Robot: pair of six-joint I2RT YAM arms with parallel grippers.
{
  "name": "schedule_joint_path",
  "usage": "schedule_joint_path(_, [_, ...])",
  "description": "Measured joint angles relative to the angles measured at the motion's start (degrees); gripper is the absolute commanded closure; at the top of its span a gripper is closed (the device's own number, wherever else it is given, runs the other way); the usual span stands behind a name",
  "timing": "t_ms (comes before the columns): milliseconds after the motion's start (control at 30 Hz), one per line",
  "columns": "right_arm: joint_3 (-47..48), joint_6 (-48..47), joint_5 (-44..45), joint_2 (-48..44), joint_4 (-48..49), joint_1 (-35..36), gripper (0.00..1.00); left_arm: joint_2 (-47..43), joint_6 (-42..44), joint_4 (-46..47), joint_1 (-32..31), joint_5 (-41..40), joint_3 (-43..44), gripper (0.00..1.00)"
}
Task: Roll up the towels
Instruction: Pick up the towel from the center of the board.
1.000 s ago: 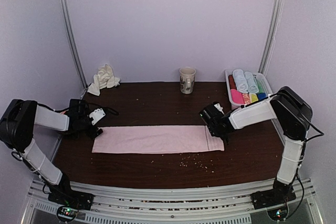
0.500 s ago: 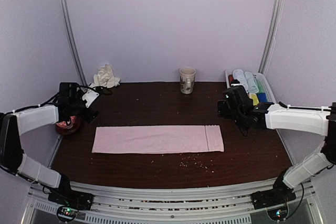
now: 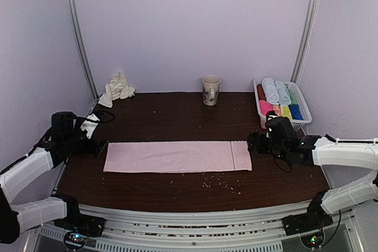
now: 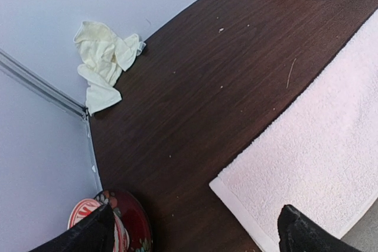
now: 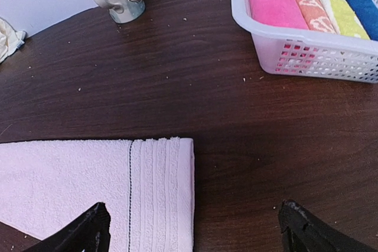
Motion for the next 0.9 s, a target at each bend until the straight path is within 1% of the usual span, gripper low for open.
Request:
schedule_joint_path(133, [-1.4, 2.4, -0.2, 1.2, 1.4, 0.0, 0.0, -3.8, -1.4, -0.7, 0.9, -1.1, -2.7, 0.02])
schedule_joint_path(333, [-3.6, 6.2, -1.7, 7.2, 6.0, 0.0, 0.0, -9.0, -3.2, -1.7, 1.0, -3.4, -2.6, 0.02])
schedule_joint_path(467, [-4.9, 7.8, -3.0, 11.1, 7.4, 0.0, 0.0, -13.7, -3.8, -2.7, 1.1, -4.3, -4.0, 0.02])
schedule_joint_path(633, [-5.2, 9.2, -3.8, 11.5, 8.5, 0.0, 0.02, -19.1, -4.3, -4.5, 1.1, -4.1, -5.1, 0.02])
schedule_joint_path(733, [-5.2, 10.1, -3.9, 11.5, 9.3, 0.0, 0.03, -20.7, -4.3, -4.5, 1.1, -3.3, -5.6, 0.02])
schedule_joint_path(833, [-5.8, 11.3, -4.0, 11.5, 10.4, 0.0, 0.04, -20.3, -4.3, -4.5, 1.1, -2.7, -5.9, 0.02])
schedule_joint_path(900, [-6.3, 12.2, -4.2, 11.5, 10.9, 0.0, 0.07, -19.5, -4.3, -4.5, 1.1, -2.3, -6.2, 0.02])
